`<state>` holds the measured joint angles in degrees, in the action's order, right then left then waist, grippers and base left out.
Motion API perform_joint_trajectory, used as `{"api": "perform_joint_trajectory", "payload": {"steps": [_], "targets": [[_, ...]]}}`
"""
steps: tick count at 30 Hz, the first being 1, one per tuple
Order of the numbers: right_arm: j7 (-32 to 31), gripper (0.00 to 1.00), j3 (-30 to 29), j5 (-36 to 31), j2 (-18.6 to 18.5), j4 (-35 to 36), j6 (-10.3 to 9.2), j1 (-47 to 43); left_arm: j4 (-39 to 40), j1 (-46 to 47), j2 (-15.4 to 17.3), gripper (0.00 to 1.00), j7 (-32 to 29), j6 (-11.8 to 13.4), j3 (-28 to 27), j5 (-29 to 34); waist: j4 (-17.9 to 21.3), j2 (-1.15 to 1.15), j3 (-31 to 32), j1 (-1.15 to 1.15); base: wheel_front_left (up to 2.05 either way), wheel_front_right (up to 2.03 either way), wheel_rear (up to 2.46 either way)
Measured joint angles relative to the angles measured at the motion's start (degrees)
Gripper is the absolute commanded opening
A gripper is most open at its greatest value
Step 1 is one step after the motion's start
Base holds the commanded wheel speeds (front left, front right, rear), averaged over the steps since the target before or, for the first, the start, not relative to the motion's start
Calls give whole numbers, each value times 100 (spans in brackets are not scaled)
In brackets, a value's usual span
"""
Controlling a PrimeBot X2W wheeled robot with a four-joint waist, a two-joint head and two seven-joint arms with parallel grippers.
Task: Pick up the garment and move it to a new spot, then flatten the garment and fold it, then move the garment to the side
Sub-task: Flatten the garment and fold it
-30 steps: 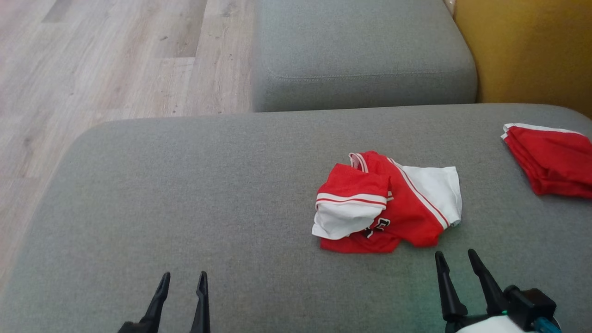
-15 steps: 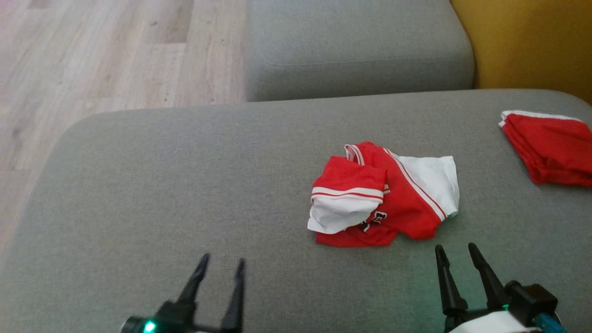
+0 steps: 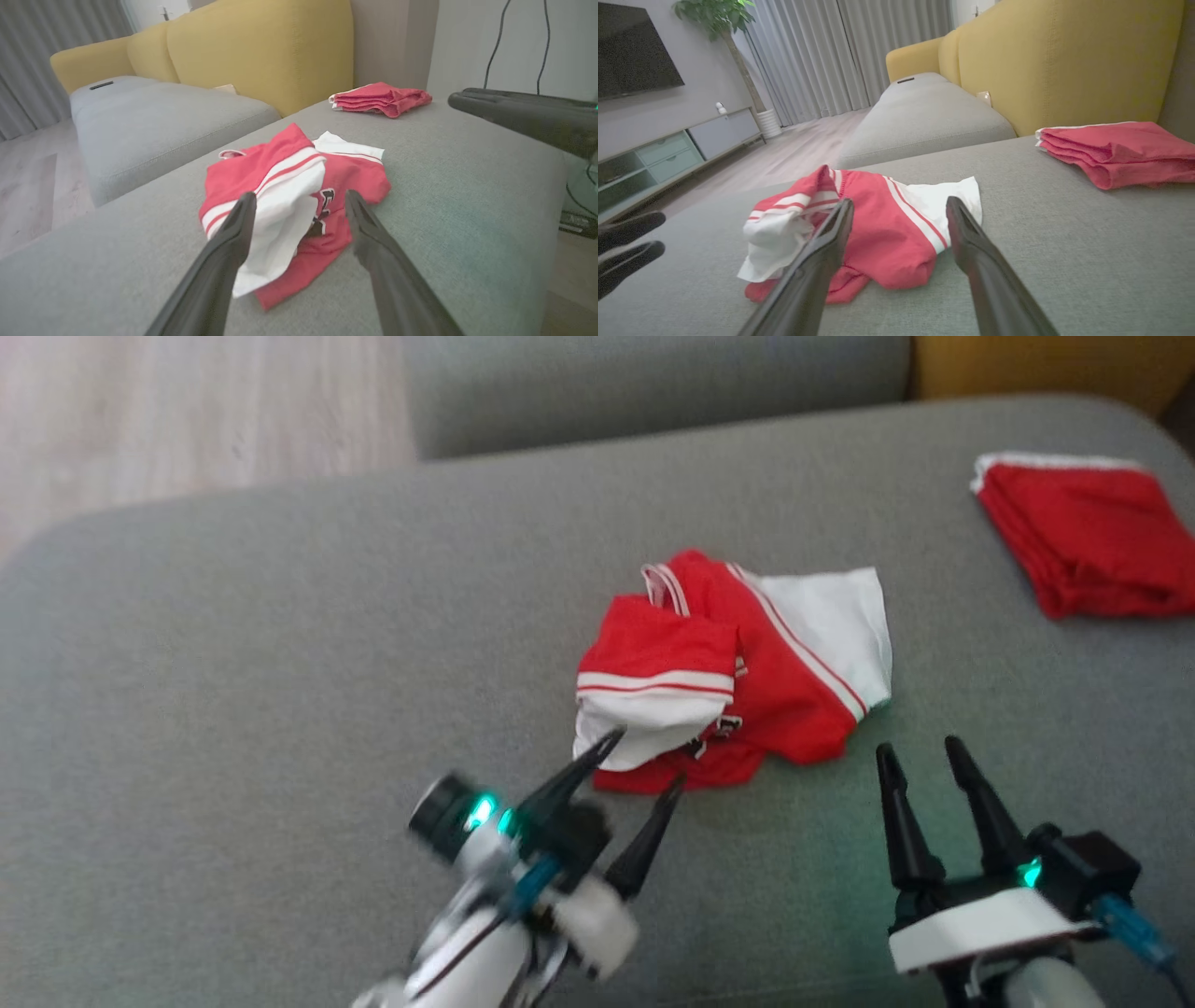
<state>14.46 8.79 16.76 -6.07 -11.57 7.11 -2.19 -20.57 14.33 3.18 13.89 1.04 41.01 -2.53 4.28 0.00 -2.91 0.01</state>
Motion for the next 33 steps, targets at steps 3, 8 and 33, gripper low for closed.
{"api": "perform_joint_trajectory", "payload": {"steps": [3,8,33], "targets": [[0,100,31,42,-54,1,0,133,-355,713,-3,100,-81,197,443,3,114,0,-243,0,0,0,0],[0,100,31,121,-159,56,0,398,-860,1633,-23,100,-170,557,1012,42,324,0,-616,1,0,0,0],[0,100,38,243,-149,40,0,523,-2353,2652,-40,0,-24,430,1535,-1148,765,0,-645,-1,0,0,0]]}}
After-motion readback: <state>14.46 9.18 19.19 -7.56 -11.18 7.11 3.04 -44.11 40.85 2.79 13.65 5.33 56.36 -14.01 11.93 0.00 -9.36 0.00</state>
